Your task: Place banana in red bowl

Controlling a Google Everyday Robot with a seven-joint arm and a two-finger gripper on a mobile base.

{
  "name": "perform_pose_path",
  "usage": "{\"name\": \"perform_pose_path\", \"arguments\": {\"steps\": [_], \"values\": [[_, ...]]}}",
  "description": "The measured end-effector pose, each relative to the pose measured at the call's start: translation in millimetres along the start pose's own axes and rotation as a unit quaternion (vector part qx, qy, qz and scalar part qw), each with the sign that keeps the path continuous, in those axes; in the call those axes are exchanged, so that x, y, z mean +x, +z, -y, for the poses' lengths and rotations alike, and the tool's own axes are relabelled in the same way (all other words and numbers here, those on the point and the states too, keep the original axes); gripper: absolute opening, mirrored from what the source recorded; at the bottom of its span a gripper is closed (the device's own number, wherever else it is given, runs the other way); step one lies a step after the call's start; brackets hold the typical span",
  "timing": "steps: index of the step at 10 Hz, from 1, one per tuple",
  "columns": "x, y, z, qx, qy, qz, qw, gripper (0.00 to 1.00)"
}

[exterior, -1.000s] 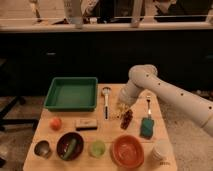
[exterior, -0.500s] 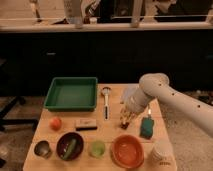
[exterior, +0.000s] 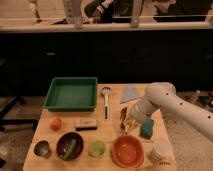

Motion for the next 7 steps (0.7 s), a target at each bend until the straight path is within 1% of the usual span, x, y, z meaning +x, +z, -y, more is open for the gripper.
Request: {"name": "perform_pose_path", "arguments": {"steps": [2, 4, 6, 7], "values": [[-4.9, 9.1, -3.8, 0.002, 0.0, 0.014, 0.9999, 0.0], [-11.2, 13.0, -8.2, 0.004, 0.001, 0.023, 0.9997, 0.0], [-14.4, 13.1, -13.6, 0.006, 0.004, 0.027, 0.9996, 0.0], [-14.8, 13.9, -11.6, 0.006, 0.002, 0.027, 0.9996, 0.0]]}}
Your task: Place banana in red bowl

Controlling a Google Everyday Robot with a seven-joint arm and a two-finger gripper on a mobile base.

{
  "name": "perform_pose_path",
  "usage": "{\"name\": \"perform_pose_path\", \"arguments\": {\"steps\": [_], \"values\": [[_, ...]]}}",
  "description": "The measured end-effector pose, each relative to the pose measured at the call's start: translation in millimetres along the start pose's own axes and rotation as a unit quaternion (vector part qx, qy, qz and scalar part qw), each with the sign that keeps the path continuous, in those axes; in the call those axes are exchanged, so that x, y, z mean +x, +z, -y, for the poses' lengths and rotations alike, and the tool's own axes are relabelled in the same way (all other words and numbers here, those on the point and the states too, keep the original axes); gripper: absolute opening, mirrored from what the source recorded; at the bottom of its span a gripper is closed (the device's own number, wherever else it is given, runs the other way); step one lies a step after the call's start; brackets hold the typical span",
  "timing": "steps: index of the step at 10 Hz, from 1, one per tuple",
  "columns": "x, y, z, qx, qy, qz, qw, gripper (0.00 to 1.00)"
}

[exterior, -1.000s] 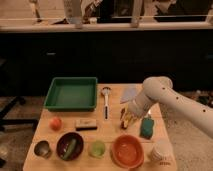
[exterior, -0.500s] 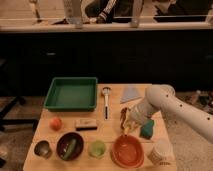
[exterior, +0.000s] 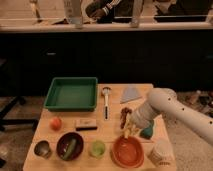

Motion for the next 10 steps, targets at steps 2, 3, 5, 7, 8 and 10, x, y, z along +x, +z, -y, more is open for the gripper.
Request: {"name": "perform_pose_path", "arguments": {"steps": [2, 3, 5, 7, 8, 10], "values": [[0.0, 0.0, -0.3, 0.0, 0.0, 0.0, 1.0, 0.0], [0.0, 0.0, -0.4, 0.0, 0.0, 0.0, 1.0, 0.0], [-0.1, 0.1, -0.1, 0.0, 0.0, 0.0, 1.0, 0.0], [-0.2, 0.6, -0.9, 0.0, 0.001, 0.0, 1.0, 0.0], [-3.7, 1.0, -5.2, 0.0, 0.001, 0.0, 1.0, 0.0], [-13.9, -1.7, -18.7, -0.005, 0.004, -0.002, 1.0, 0.0]]}}
